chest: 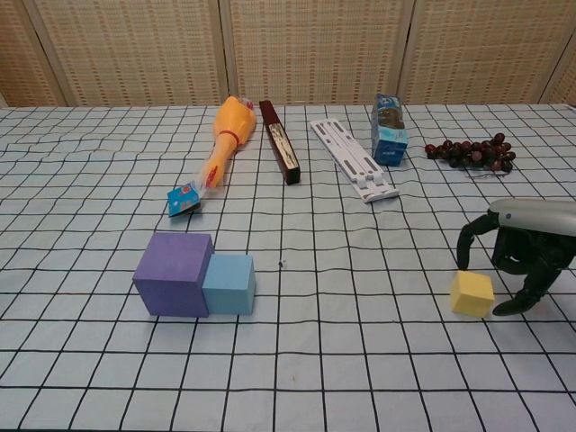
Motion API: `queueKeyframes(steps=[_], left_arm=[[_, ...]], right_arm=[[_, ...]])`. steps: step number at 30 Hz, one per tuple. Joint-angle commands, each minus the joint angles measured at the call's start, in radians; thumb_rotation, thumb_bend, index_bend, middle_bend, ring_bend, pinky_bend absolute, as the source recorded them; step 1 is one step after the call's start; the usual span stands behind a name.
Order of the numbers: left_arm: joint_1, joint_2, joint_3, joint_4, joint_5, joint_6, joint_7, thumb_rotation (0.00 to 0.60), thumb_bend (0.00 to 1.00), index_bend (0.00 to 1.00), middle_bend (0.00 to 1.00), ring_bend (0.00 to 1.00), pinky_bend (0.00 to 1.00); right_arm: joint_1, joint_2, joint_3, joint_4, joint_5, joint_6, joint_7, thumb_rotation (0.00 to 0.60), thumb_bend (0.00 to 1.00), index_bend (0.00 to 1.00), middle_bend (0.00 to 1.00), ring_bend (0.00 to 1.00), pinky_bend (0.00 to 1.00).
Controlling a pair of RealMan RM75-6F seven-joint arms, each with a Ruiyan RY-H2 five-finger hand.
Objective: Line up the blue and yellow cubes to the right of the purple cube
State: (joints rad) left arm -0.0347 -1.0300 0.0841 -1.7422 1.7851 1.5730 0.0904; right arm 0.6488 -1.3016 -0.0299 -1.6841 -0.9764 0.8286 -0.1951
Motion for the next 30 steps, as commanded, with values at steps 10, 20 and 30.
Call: queueKeyframes(steps=[10,20,30], left_arm=[[0.002,-0.001,0.000,0.000,0.001,0.004,0.002,0.600,0.38,0.00,0.00,0.00,0.14],[0.003,-0.003,-0.004,0.000,-0.007,0.004,0.005,0.600,0.38,0.00,0.00,0.00,0.14],[0.002,-0.002,-0.003,-0.002,-0.004,0.003,0.006,0.600,0.38,0.00,0.00,0.00,0.14]], right_arm=[[-0.016,-0.018,0.009,0.022,-0.014,0.001,0.007,0.600,0.03,0.45,0.91,1.00,1.00],[-0.028,0.002,0.029,0.004,-0.033,-0.019,0.058,0.600,0.09,0.47,0.91,1.00,1.00],[-0.032,0.009,0.030,0.014,-0.049,-0.044,0.080,0.600,0.12,0.48,0.91,1.00,1.00]])
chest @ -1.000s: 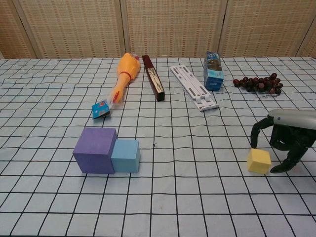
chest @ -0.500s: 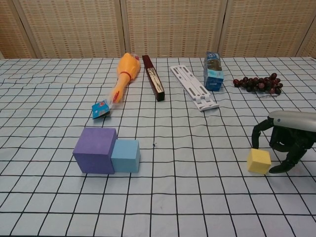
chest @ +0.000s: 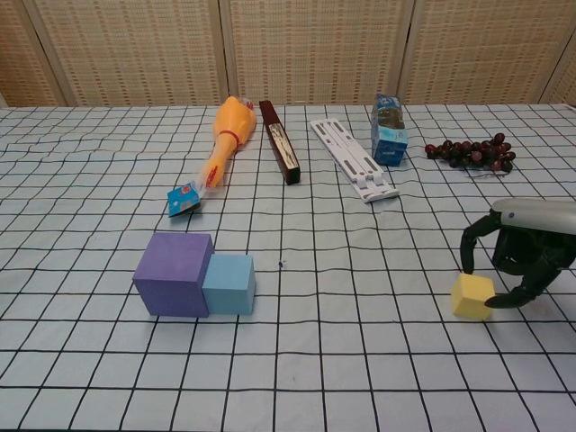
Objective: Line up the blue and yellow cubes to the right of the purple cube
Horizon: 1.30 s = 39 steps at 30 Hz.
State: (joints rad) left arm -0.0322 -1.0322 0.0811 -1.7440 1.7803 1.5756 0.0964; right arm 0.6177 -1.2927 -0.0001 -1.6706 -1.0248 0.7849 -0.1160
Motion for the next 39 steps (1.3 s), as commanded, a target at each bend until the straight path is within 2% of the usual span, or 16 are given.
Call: queueKeyframes(steps=[1,13,29,31,39], left_arm=[[0.000,0.000,0.000,0.001,0.001,0.000,-0.001,0.600,0.38,0.00,0.00,0.00,0.14],[0.000,0.000,0.001,0.001,0.003,0.000,-0.003,0.600,0.38,0.00,0.00,0.00,0.14],[0.001,-0.001,0.002,0.000,0.004,0.000,0.001,0.600,0.38,0.00,0.00,0.00,0.14],[0.001,0.000,0.001,0.002,0.004,0.002,-0.005,0.600,0.38,0.00,0.00,0.00,0.14],[-0.002,0.001,0.000,0.007,0.004,0.003,-0.016,0.600,0.38,0.00,0.00,0.00,0.14]], right_arm=[[-0.001,0.000,0.001,0.001,-0.001,-0.001,0.001,0.600,0.12,0.48,0.91,1.00,1.00],[-0.003,0.003,0.012,-0.007,0.002,-0.003,0.007,0.600,0.14,0.49,0.91,1.00,1.00],[0.043,-0.009,0.079,-0.045,-0.009,-0.077,0.096,0.600,0.14,0.50,0.91,1.00,1.00],[0.081,-0.044,0.108,-0.028,0.004,-0.116,0.111,0.600,0.14,0.50,0.91,1.00,1.00],[0.143,-0.120,0.143,0.036,0.051,-0.159,0.125,0.600,0.15,0.50,0.91,1.00,1.00]])
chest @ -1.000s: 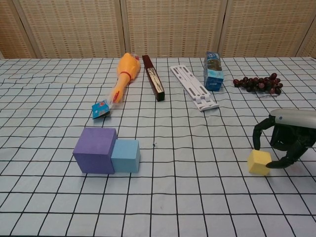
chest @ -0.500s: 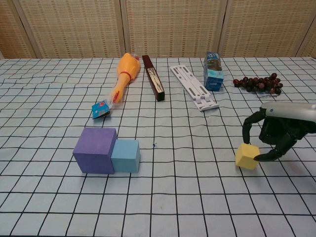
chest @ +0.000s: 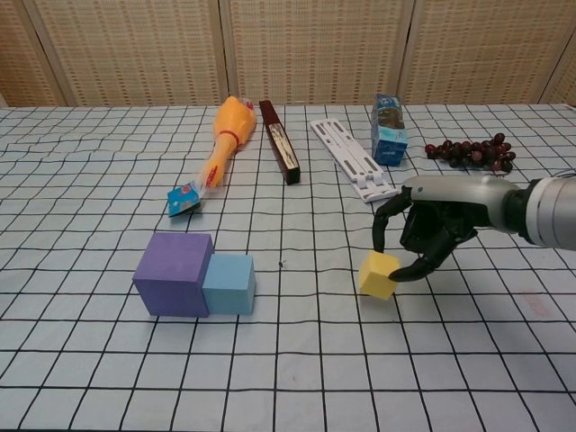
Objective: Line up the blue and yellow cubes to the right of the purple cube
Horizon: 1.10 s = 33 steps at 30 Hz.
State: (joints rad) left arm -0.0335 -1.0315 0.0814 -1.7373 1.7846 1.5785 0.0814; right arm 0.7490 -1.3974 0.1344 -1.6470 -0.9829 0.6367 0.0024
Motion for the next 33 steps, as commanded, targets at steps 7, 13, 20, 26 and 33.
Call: queueKeyframes(steps=[7,13,20,26,33], left_arm=[[0.001,0.001,0.000,0.002,0.001,0.006,-0.007,0.600,0.38,0.00,0.00,0.00,0.14],[0.001,0.002,0.000,0.002,0.001,0.006,-0.009,0.600,0.38,0.00,0.00,0.00,0.14],[0.002,0.002,-0.001,0.004,0.001,0.008,-0.012,0.600,0.38,0.00,0.00,0.00,0.14],[0.002,0.003,-0.002,0.004,-0.001,0.009,-0.015,0.600,0.38,0.00,0.00,0.00,0.14],[0.003,0.004,-0.001,0.004,0.000,0.010,-0.018,0.600,0.38,0.00,0.00,0.00,0.14]], right_arm=[[0.051,-0.057,0.021,0.044,0.031,-0.052,0.030,0.600,0.16,0.51,0.91,1.00,1.00],[0.076,-0.083,0.029,0.064,0.034,-0.065,0.041,0.600,0.16,0.51,0.91,1.00,1.00],[0.101,-0.122,0.037,0.107,0.045,-0.085,0.065,0.600,0.16,0.51,0.91,1.00,1.00],[0.117,-0.154,0.045,0.150,0.038,-0.118,0.099,0.600,0.16,0.51,0.91,1.00,1.00],[0.132,-0.182,0.050,0.182,0.016,-0.147,0.130,0.600,0.16,0.51,0.91,1.00,1.00]])
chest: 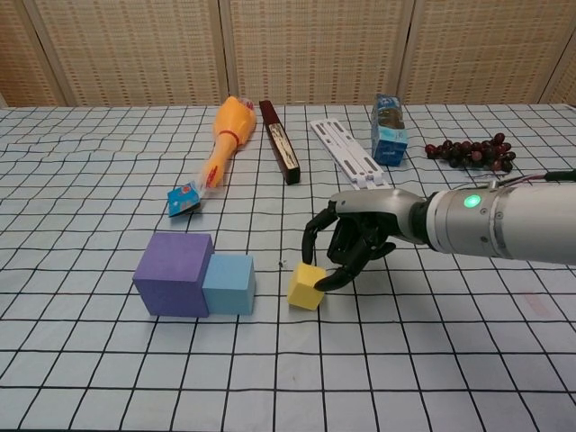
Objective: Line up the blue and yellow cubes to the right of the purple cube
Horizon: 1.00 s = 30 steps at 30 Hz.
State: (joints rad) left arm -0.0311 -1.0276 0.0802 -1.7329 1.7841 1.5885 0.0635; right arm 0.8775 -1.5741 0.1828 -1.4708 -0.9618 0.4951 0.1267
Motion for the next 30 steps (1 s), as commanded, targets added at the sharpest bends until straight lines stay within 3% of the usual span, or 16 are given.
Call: queueKeyframes(steps=[1,22,30], left_arm=[[0.001,0.000,0.000,0.000,0.000,0.001,-0.001,0.600,0.38,0.00,0.00,0.00,0.15],[0.000,0.002,0.000,0.000,0.000,0.000,-0.006,0.600,0.38,0.00,0.00,0.00,0.15],[0.001,0.003,0.001,-0.001,0.000,0.001,-0.006,0.600,0.38,0.00,0.00,0.00,0.15]], right_arm=[[0.005,-0.009,0.001,0.011,-0.007,-0.007,0.008,0.600,0.16,0.51,0.91,1.00,1.00],[0.011,-0.062,0.008,0.073,-0.073,-0.021,0.076,0.600,0.16,0.53,0.91,1.00,1.00],[0.001,-0.066,0.001,0.083,-0.104,0.002,0.082,0.600,0.16,0.47,0.91,1.00,1.00]])
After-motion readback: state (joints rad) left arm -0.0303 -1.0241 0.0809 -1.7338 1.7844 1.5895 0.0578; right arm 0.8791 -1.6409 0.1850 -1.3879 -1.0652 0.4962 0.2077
